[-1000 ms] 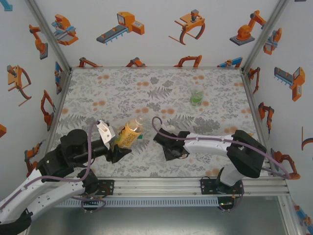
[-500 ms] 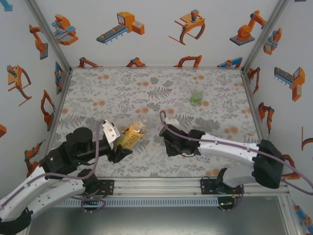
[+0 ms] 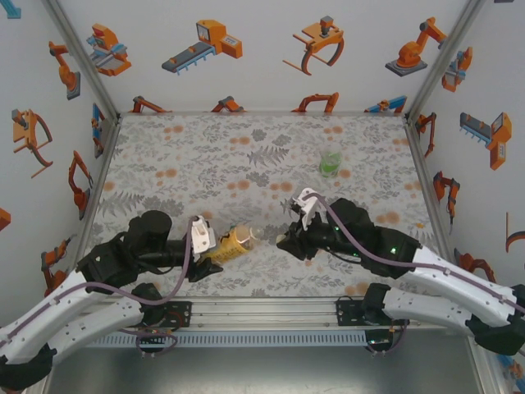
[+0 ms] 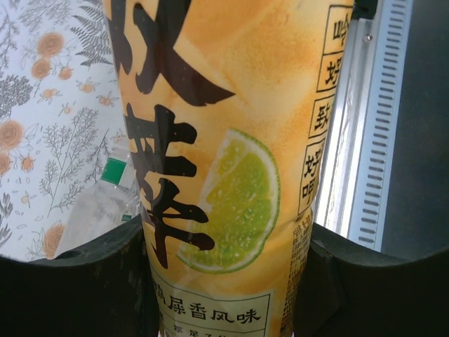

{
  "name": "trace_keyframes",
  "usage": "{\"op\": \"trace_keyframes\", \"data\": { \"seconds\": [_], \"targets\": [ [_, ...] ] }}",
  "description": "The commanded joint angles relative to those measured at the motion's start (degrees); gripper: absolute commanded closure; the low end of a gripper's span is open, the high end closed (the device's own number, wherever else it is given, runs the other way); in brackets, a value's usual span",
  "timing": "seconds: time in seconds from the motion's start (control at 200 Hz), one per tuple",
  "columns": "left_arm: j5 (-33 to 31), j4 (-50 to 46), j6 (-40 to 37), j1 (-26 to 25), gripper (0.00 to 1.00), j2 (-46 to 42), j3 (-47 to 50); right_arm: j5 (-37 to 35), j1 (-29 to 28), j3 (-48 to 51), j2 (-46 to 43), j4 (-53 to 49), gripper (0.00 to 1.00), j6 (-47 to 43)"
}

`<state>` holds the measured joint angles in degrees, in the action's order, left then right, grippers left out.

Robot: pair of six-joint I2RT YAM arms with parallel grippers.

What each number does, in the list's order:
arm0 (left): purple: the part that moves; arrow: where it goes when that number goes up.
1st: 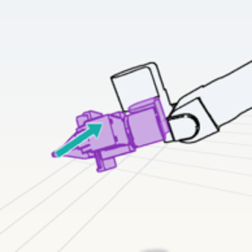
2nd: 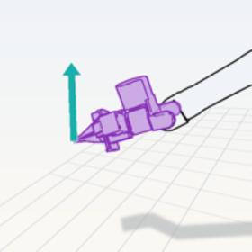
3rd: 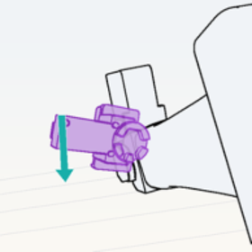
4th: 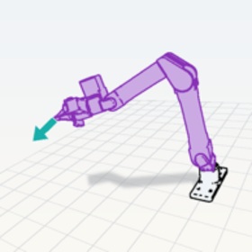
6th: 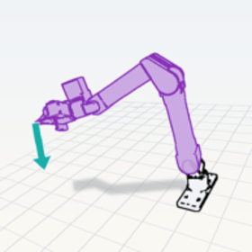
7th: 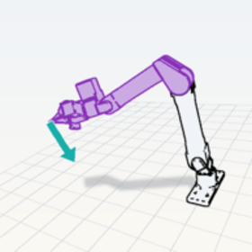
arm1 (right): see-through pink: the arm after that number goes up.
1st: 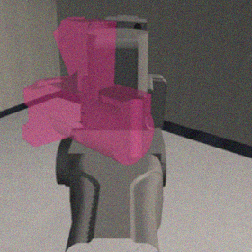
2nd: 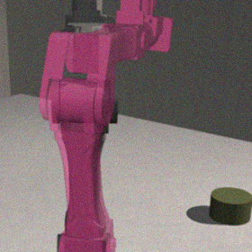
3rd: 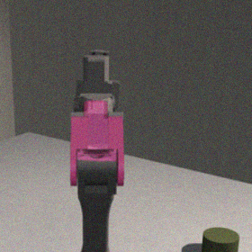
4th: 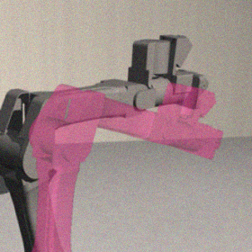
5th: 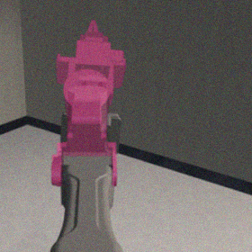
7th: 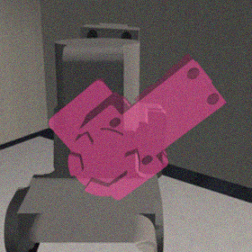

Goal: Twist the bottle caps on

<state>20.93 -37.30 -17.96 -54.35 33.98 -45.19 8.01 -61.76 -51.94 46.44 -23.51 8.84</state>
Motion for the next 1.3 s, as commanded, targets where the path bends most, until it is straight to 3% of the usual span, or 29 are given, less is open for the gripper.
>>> {"op": "trace_keyframes", "data": {
  "seconds": [0.0, 0.19, 0.531, 0.896, 1.297],
  "targets": [
    [3.71, -1.74, -4.89, -0.19, 1.00, 1.18, -1.03, 9.67, -0.24, -3.71, -1.35, 0.82, 1.00, -9.59],
    [4.40, -6.45, -9.96, -1.75, 1.00, 5.41, -4.35, 16.34, -0.27, -6.87, -1.94, 2.75, 1.00, -15.35],
    [3.34, -7.50, -10.37, -4.73, 1.00, 7.82, -6.84, 24.18, -0.21, -7.66, 0.63, 4.33, 1.00, -17.69],
    [0.96, -5.06, -8.88, -4.80, 1.00, 5.53, -5.57, 25.65, -1.00, -6.23, 0.83, 5.31, 1.00, -16.82],
    [1.93, -3.58, -5.71, -4.77, 1.00, 7.21, -5.64, 22.29, -2.40, -7.01, 1.73, 4.95, 1.00, -18.02]
  ]
}}
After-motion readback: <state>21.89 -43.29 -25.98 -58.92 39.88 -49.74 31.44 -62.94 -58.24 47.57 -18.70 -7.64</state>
